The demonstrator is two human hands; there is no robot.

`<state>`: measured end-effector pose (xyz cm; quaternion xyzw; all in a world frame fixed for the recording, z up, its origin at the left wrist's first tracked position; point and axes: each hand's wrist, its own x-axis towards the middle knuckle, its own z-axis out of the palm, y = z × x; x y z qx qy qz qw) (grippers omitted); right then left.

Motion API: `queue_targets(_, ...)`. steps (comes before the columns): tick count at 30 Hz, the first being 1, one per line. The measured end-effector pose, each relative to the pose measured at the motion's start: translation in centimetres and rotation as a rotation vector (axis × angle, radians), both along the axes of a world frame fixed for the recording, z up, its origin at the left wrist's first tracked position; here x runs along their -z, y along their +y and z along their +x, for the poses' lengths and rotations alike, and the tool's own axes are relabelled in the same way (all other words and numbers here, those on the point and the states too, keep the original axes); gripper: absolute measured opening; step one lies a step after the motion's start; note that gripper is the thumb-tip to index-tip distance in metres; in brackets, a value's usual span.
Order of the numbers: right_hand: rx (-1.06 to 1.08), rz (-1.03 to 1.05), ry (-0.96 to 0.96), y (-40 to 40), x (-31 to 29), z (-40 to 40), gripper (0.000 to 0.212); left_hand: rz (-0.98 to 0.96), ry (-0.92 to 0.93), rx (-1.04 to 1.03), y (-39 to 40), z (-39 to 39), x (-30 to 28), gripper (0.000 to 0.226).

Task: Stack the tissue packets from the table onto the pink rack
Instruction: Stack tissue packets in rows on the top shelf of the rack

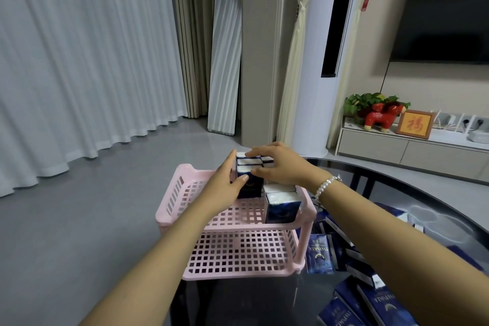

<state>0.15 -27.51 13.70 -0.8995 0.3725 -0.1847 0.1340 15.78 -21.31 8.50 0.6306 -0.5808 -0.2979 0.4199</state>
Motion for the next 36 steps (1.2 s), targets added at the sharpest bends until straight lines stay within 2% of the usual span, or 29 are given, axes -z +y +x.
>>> queue_targets(4,0.001,0.01,-0.038,0.4,-0.2,-0.3,0.041,-0.045,-0.021,-0.022,0.5,-0.3,-0.3,0.066)
queue_targets(11,0.072,-0.07,-0.211,3.8,-0.3,-3.4,0.031,-0.286,-0.11,-0.188,3.7,-2.8,-1.8,0.035)
queue_targets(15,0.091,-0.085,-0.316,7.1,-0.3,-6.5,0.028,-0.429,-0.099,-0.152,6.5,-5.7,-2.2,0.028)
queue_targets(20,0.161,-0.043,-0.285,11.2,1.5,-11.0,0.026,-0.463,-0.065,-0.094,10.5,-10.3,-1.2,0.019)
queue_targets(25,0.238,0.05,-0.201,14.4,5.6,-15.0,0.022,-0.335,-0.052,-0.042,12.5,-14.0,2.9,0.017)
queue_targets(29,0.306,0.231,-0.134,16.5,8.9,-17.0,0.022,-0.142,-0.073,-0.021,13.1,-15.8,7.0,0.015)
queue_targets(32,0.347,0.282,-0.027,17.4,11.6,-17.6,0.026,0.003,-0.093,-0.041,13.0,-16.6,10.1,0.013)
queue_targets(36,0.413,0.292,0.058,18.0,14.2,-17.6,0.023,0.191,-0.147,-0.077,12.6,-17.0,13.1,0.036)
